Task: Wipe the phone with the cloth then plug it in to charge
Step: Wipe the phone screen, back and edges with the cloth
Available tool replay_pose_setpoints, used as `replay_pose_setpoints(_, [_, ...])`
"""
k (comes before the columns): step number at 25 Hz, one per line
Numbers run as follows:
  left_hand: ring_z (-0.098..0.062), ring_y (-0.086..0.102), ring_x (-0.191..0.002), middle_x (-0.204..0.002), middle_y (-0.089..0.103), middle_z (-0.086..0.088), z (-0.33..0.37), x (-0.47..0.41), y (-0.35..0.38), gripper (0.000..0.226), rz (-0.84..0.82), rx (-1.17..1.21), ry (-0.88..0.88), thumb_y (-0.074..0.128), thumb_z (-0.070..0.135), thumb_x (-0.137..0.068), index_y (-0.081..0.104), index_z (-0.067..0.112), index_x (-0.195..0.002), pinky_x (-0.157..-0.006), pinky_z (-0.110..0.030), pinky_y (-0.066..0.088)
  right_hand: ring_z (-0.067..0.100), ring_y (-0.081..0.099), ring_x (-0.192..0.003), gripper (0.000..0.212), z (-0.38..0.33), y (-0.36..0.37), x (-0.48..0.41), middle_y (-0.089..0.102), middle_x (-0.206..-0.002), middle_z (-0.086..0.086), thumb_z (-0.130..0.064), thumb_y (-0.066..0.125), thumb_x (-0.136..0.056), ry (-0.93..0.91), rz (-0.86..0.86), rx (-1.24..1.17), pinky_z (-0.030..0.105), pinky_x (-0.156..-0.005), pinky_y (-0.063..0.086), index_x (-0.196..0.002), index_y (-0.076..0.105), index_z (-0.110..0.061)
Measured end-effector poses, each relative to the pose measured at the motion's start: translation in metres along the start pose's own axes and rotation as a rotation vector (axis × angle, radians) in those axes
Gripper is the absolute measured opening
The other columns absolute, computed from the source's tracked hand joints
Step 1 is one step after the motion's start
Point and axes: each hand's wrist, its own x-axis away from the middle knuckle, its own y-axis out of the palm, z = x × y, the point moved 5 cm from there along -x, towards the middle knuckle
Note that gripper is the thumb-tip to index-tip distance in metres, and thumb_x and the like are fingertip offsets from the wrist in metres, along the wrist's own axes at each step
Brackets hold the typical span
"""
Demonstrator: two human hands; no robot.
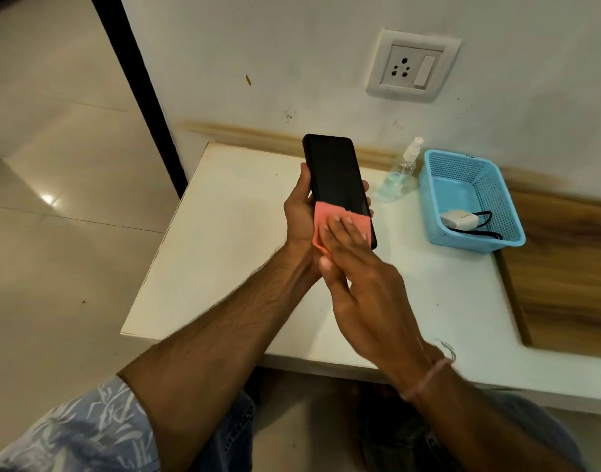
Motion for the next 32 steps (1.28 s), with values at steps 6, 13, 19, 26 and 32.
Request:
replay_pose_setpoints(6, [-0.024, 0.065, -0.119, -0.133, 0.066, -0.008, -0.009, 0.004, 0.002, 0.049, 0.008, 0.060, 0.117, 0.047, 0.051, -0.101, 0.064, 0.018, -0.132, -0.101, -0.037, 0.052, 0.012, 0.021, -0.144, 0.046, 0.007, -0.017, -0.111, 0.025, -0.156, -0.003, -0.030, 0.034, -0.104, 0.111, 0.063, 0.111, 0.025, -0.116, 0.013, -0.148, 0.030, -0.019])
replay_pose_setpoints(13, [-0.028, 0.058, -0.092, -0.106, 0.060, -0.015, 0.004, 0.000, -0.004, 0.069, -0.027, -0.056, 0.048, 0.026, 0.063, -0.101, 0.046, 0.006, -0.135, -0.081, -0.038, 0.054, 0.009, 0.018, -0.145, 0.047, -0.006, 0.003, -0.024, 0.026, -0.154, -0.006, -0.031, 0.040, -0.101, 0.026, 0.006, -0.034, 0.025, -0.119, 0.014, -0.146, 0.034, -0.020])
replay_pose_setpoints(19, [-0.028, 0.067, -0.099, -0.111, 0.067, -0.016, -0.003, 0.001, 0.000, 0.066, 0.024, -0.112, 0.112, 0.039, 0.060, -0.100, 0.062, 0.006, -0.130, -0.088, -0.037, 0.055, 0.015, 0.034, -0.139, 0.045, 0.020, -0.021, -0.052, 0.036, -0.151, -0.003, -0.030, 0.041, -0.102, 0.031, 0.086, -0.022, 0.033, -0.115, 0.029, -0.146, 0.034, -0.024])
replay_pose_setpoints(26, [-0.023, 0.062, -0.124, -0.136, 0.064, -0.010, -0.013, 0.002, -0.001, 0.054, 0.059, -0.154, 0.153, 0.036, 0.054, -0.104, 0.055, 0.020, -0.141, -0.102, -0.037, 0.049, 0.020, 0.051, -0.127, 0.043, 0.016, -0.013, -0.085, 0.050, -0.143, 0.000, -0.035, 0.039, -0.101, 0.267, 0.157, -0.174, 0.041, -0.110, 0.038, -0.144, 0.039, -0.030])
replay_pose_setpoints(32, [-0.023, 0.069, -0.114, -0.125, 0.071, -0.010, -0.016, 0.007, 0.003, 0.059, 0.115, -0.158, 0.082, 0.039, 0.056, -0.102, 0.059, 0.015, -0.139, -0.087, -0.032, 0.059, 0.012, 0.029, -0.141, 0.046, 0.020, -0.025, -0.074, 0.032, -0.152, -0.006, -0.029, 0.040, -0.102, 0.107, 0.126, -0.054, 0.031, -0.117, 0.024, -0.147, 0.033, -0.024])
